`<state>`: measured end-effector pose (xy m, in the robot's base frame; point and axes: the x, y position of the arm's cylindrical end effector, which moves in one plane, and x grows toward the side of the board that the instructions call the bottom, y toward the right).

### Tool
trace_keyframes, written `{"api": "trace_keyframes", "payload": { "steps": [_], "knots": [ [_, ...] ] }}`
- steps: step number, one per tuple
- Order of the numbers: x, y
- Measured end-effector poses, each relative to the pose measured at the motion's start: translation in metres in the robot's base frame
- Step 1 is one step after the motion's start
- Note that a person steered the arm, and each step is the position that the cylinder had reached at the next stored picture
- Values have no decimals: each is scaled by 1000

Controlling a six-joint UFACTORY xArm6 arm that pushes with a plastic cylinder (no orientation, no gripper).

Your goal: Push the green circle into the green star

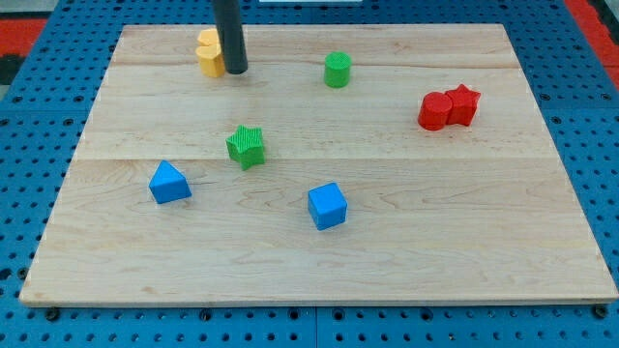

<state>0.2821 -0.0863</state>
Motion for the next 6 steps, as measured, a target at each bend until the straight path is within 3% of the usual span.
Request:
{"api": "trace_keyframes", "payload": {
  "steps": [2,3,4,5,6],
  "knots": [
    [-21,152],
    [-3,176],
    [11,108],
    [61,36],
    [89,26]
  ]
}}
